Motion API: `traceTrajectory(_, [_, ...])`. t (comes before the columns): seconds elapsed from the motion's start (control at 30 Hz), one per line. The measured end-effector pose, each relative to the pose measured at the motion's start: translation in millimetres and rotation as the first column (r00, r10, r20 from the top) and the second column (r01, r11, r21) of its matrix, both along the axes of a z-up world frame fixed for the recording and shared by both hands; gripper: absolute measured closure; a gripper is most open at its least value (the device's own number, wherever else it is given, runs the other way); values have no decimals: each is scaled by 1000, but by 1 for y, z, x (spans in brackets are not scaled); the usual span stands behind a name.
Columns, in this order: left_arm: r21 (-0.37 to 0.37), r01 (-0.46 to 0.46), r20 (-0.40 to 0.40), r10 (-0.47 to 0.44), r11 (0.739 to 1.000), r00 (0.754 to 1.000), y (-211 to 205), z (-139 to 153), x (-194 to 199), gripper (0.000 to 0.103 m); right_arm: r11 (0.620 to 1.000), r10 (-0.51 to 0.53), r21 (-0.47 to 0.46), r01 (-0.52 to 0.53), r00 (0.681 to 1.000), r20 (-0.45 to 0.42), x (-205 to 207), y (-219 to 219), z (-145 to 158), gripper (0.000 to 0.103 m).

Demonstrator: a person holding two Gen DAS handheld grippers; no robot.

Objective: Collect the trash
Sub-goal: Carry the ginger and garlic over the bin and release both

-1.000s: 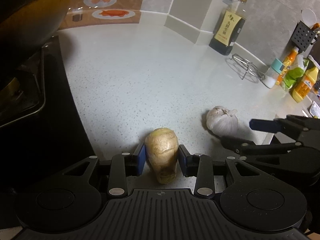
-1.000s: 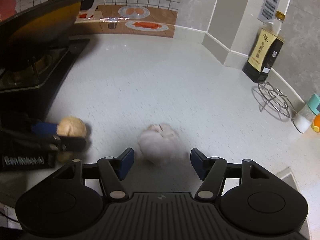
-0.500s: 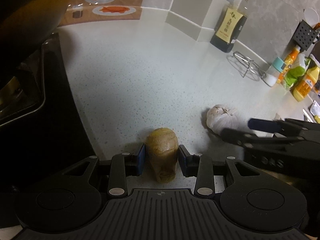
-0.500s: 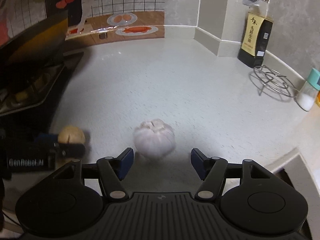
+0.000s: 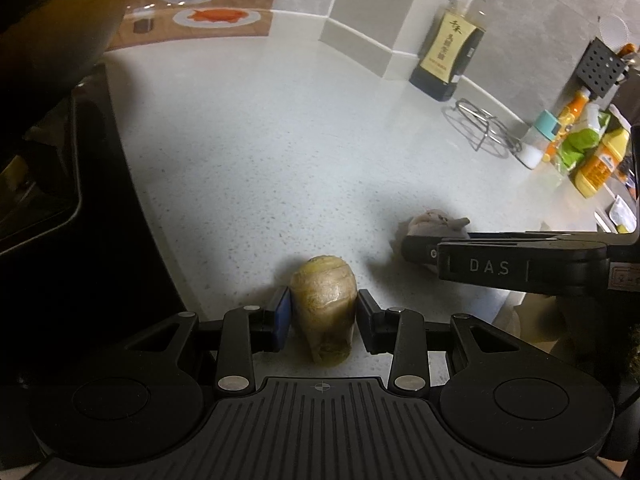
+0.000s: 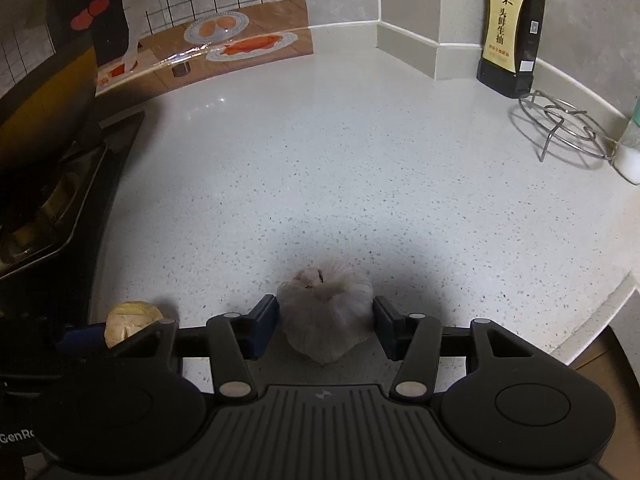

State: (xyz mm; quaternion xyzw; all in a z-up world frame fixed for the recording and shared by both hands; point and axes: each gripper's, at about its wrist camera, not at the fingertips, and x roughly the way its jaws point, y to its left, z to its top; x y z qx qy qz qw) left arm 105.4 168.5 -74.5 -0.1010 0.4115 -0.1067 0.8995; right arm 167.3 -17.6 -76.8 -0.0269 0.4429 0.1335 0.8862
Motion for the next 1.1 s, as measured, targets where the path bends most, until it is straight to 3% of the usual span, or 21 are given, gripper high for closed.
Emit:
traceTrajectory(0.23, [30,78,-5,-78,997,997,-1,2,6,64,996,-54,67,53,999,1,-17,0,15,51])
traceTrajectory(0.5, [-52,114,41,-112,992,993,-1,9,2,64,989,-129,79,124,990,61,-55,-14,39,51])
traceTrajectory(0.67, [-59,144,85,-139,988,987,-33,26,-19,64,988,-139,79,130,983,119,-87,-42,53,51])
traceTrajectory(0.93, [-52,251,-1,-251,967,968,-133,15,-64,64,968,-223,140,207,969,103,-161,-134,46,51])
traceTrajectory(1.1, [-78,265,-139,-274,961,952,-183,-35,-85,64,942,-316,119,313,949,12,-196,-207,6,51])
